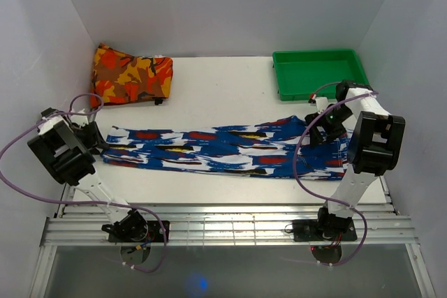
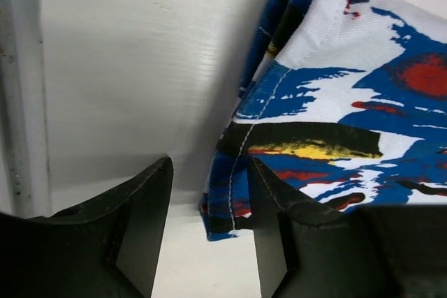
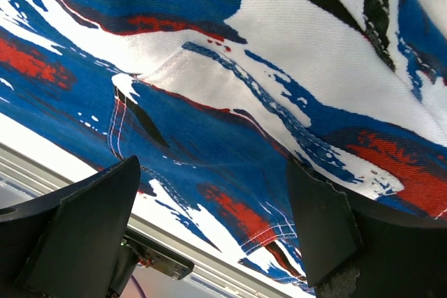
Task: Fold and stack the trousers
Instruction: Fold the trousers
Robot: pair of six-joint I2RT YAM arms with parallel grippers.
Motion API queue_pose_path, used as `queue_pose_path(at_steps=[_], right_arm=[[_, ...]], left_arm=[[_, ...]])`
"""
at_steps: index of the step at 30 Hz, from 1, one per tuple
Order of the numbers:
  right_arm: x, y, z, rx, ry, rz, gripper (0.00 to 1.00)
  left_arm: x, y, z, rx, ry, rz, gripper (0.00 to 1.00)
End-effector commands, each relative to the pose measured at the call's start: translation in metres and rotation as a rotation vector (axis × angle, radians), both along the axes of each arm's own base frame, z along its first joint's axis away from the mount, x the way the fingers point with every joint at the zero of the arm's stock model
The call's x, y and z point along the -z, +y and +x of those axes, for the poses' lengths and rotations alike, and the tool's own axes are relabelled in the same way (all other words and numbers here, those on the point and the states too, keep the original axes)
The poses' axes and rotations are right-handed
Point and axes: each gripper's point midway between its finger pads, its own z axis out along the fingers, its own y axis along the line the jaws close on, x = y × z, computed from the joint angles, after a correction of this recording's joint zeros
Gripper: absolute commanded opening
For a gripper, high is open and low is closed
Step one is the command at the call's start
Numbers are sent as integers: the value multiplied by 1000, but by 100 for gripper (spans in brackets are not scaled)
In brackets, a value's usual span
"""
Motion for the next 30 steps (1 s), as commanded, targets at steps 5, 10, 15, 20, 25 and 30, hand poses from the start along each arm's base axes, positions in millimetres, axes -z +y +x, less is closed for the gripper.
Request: queue_pose_path(at_steps=[5,10,15,20,25,30], right_arm=[[-2,1,-3,-2,20,16,90],[1,3,-3,-10,25,9,90],[5,8,-2,-21,32,11,90],[4,20,4,-40,17,28,90],[-9,34,13,-46,-7,82,90],[-22,37,18,-51,-32,101,90]], left_arm=[[20,-39,-9,-8,-2,-181,51],[20,-53,-10,-31,-2,-258,40],[13,-54,-5,-56,-14,-283,13],[-29,-12,24,-100,-108,-144,0],[-77,32,43,-106,-174,45,0],[-120,13,52,-3,-233,63,0]])
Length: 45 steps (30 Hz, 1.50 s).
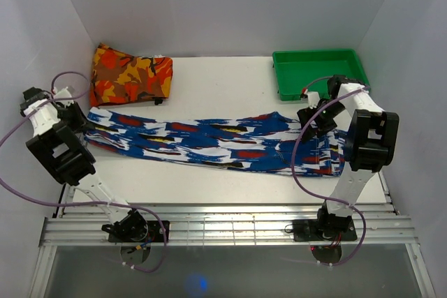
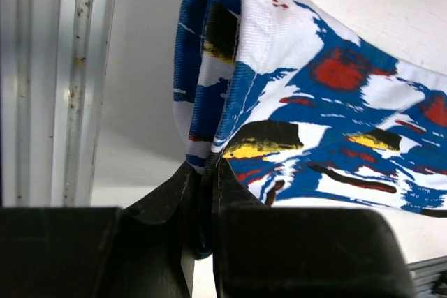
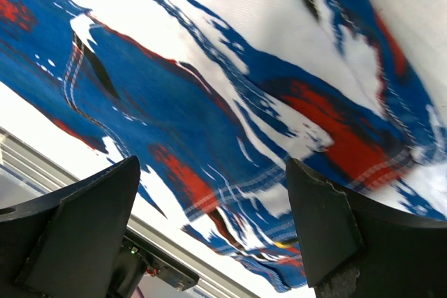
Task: Fold and stack the trousers
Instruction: Fold the trousers
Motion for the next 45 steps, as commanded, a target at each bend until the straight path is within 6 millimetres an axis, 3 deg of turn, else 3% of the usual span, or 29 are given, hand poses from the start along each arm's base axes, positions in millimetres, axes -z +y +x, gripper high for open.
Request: queue_pose_path(at_steps=[1,2,4,11,13,14,15,16,17,19,23,26,31,38,45], right_arm=[[-18,5,6,8,-30,39,90],[-18,5,5,7,-29,39,90],[-17,3,1,4,-25,34,90],[-8,-16,-13,17,6,-12,90],[-8,-20,-13,27,3,-14,90],[-9,-24,-12,39,-2,-14,90],[-10,-25,-11,42,-3,-15,90],[-11,-26,-10,47,-8,-12,90],[-13,-28,-9,52,-12,-10,90],[-16,-31,-7,55,-18,-10,90],[-22,-41,-4,76,-28,-17,90],[-22,-47,-8,84,-19,-23,90],[-16,-54,-22,76,7,-42,90],[-9,-52,-30,75,24,-37,90],[-5,-53,-29,75,35,-41,90]], left_arm=[[-53,-14,4,83,-95,78,0],[-57,-25,4,106,-109,57,0],[-69,-68,8,201,-144,-4,0],[-102,-234,8,484,-206,-161,0],[-102,-259,14,493,-223,-144,0],[-105,-287,11,506,-208,-170,0],[-105,-298,19,490,-228,-164,0],[-96,-306,18,473,-203,-149,0],[-89,-334,14,489,-169,-168,0],[-78,-355,18,478,-153,-143,0],[-47,-416,15,519,-112,-67,0],[-28,-447,10,535,-67,-70,0],[-6,-483,10,518,-27,-80,0],[-1,-534,-8,555,-46,-115,0],[4,-551,-23,569,-22,-137,0]])
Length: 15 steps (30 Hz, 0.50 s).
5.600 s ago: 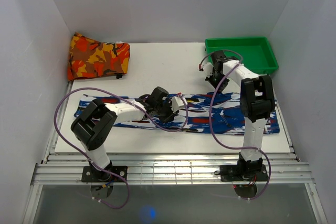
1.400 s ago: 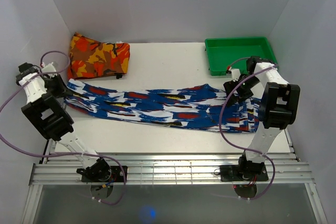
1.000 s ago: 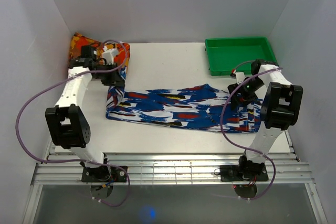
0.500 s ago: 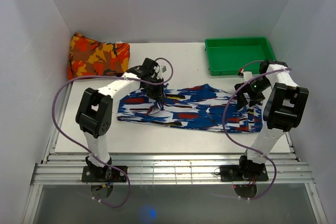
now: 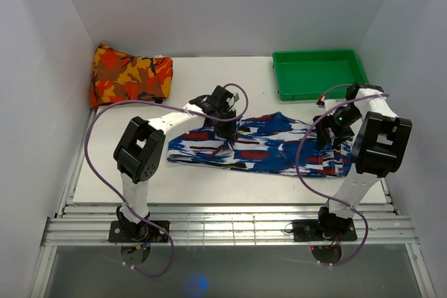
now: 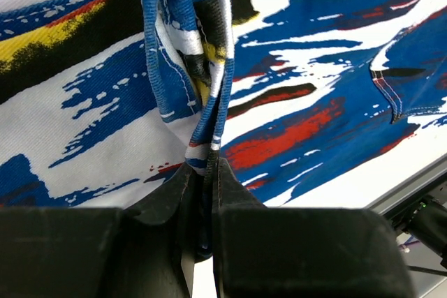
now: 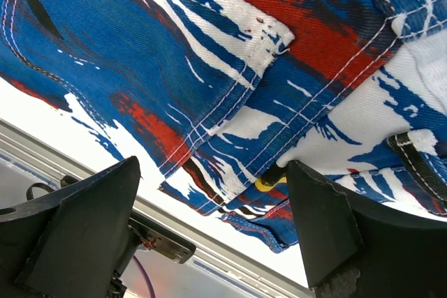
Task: Fold and stack the trousers
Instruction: Fold the trousers
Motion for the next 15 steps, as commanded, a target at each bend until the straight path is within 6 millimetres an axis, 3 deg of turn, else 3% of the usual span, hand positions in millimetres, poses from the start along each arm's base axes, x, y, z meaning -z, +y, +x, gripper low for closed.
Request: queue_pose_path(at_steps=[1,9,15], right_arm=[[-5,0,-3,-7,-10,3,90],[2,5,-4,8,10,30,90],[0,6,-2,10,10,38,90]], left_arm=[[-25,-20,2,-12,-36,-79,0],[-24,-35,-4,0,-22,-93,1],[-3,-44,-11,6,27,-71,24]])
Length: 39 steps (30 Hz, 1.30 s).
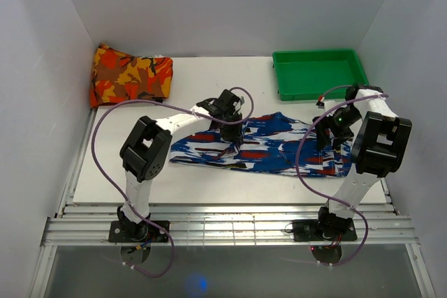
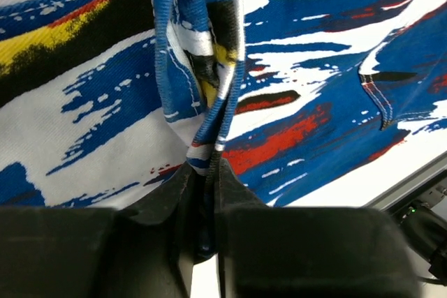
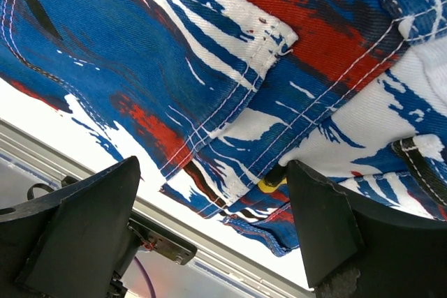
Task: Fold and stack the trousers
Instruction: Fold the trousers
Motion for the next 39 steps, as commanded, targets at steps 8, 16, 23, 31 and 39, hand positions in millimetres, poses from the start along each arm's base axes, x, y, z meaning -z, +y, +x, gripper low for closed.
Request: queue_pose_path(at_steps=[8,16,23,31,39], right_arm=[[-11,15,11,7,-34,66,90],[-59,97,47,-117,-195,274,99],[-65,199,45,-161,-177,506,84],[-33,254,41,-76,-84,554,93],[1,281,37,-17,0,516,98]], left_arm=[[-63,-29,4,91,-103,-128,75],[-130,75,24,84,-175,-306,86],[-103,198,23,-44,-165,-222,87],[-68,235,12,-139,-118,-161,88],[-54,244,14,-183,-106,-148,88]])
